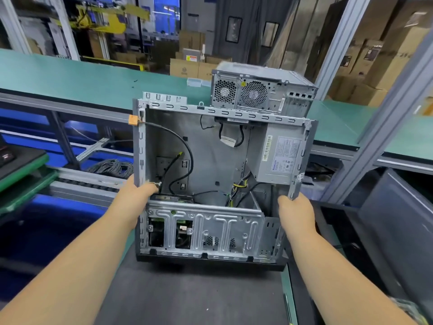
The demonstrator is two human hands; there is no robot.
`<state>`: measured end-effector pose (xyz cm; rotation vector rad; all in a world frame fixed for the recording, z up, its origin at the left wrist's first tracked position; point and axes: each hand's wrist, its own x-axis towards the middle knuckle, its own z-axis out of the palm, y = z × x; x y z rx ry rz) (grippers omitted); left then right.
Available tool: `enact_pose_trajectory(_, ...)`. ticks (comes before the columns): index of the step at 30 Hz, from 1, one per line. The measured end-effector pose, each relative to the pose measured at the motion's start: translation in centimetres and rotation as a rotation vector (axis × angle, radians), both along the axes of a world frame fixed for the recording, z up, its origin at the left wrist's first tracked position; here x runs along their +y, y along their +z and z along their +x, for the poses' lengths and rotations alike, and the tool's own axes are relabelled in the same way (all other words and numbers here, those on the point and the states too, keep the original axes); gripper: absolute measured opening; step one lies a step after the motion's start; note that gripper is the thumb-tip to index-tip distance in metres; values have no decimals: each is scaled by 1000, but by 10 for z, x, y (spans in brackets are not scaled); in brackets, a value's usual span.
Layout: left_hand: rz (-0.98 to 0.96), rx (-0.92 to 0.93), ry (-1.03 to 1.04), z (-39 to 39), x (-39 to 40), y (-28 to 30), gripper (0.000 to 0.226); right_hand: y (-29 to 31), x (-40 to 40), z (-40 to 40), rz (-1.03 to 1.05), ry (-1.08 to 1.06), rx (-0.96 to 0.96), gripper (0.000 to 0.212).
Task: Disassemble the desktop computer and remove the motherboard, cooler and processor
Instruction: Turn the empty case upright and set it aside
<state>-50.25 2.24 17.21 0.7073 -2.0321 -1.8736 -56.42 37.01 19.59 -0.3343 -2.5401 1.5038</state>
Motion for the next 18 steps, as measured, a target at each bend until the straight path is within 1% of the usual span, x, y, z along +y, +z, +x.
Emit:
enact_pose_trajectory(2, 8, -44, 19, 5, 4, -1, 47, 2, 3, 5, 37, 14, -44, 10)
enact_pose_trajectory(4, 19, -77, 36, 11, 6, -2, 41, 2, 7, 12, 61, 29, -76, 11)
enact_pose_trajectory(9, 26, -124, 59, 29, 11, -9, 41, -6, 13, 30, 58, 33, -73, 20)
enact_pose_trajectory(11, 44, -136, 55, 38, 12, -14, 38, -12, 15, 38, 65, 25, -70, 15)
enact_pose_trajectory(14, 82, -122, 58, 51, 14, -19, 25, -18, 16, 51, 63, 22, -60, 4)
enact_pose_trajectory(18, 114, -51, 59, 62, 22, -23, 18, -25, 19, 67, 55, 35, -53, 7)
